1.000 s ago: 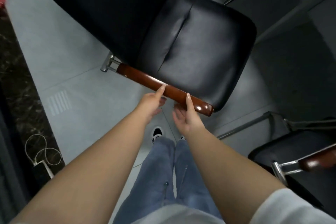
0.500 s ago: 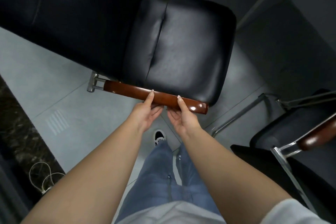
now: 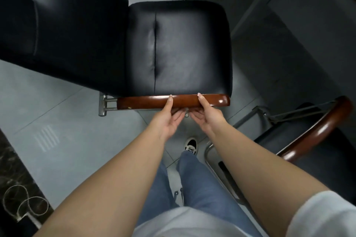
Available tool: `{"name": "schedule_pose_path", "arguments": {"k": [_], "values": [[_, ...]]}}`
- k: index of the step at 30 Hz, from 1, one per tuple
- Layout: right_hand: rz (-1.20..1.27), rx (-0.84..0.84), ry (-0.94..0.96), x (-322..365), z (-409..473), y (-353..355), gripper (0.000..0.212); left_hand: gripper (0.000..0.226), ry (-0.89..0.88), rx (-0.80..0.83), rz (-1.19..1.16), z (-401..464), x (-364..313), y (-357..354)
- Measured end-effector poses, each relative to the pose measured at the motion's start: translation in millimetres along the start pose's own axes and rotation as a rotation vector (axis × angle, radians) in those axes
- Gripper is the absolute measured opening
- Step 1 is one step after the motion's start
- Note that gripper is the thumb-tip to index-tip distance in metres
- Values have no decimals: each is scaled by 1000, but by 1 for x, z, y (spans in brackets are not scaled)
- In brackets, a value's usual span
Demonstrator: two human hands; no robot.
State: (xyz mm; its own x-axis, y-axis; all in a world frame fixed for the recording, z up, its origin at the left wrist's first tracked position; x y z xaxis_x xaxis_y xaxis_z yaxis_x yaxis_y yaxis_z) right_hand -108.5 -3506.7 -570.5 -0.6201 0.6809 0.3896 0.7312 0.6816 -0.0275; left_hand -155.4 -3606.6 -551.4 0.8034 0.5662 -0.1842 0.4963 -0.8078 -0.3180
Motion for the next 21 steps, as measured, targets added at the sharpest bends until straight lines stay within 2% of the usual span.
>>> {"name": "schedule_pose_path", "arguments": {"k": [6, 9, 14, 18, 21], "values": [[-62, -43, 29, 49, 18, 49, 48, 47, 120, 3, -76, 12, 45, -45], [-70, -76, 17, 56, 27, 71, 40, 43, 169, 8, -94, 16, 65, -55], [-45, -53, 26, 51, 36, 80, 42, 48, 137, 20, -126, 21, 76, -58], [32, -40, 13, 45, 31, 79, 26, 52, 129, 16, 14, 24, 76, -52], [95, -30, 18, 41, 24, 75, 12, 57, 134, 29, 265, 24, 74, -46]]}}
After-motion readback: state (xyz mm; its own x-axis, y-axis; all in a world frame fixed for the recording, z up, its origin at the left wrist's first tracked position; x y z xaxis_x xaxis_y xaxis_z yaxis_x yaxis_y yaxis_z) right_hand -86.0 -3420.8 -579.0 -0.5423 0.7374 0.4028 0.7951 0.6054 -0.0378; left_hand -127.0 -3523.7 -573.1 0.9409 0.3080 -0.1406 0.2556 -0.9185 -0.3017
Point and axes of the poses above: each hand's wrist, its own z-axis towards the middle knuckle, its own y-axis out of the back of the hand, x = y × z, the point moved 3 cm from there along z, towards the middle knuckle, and after that the axes turned 15 degrees about -z, right-handed, at the moved point
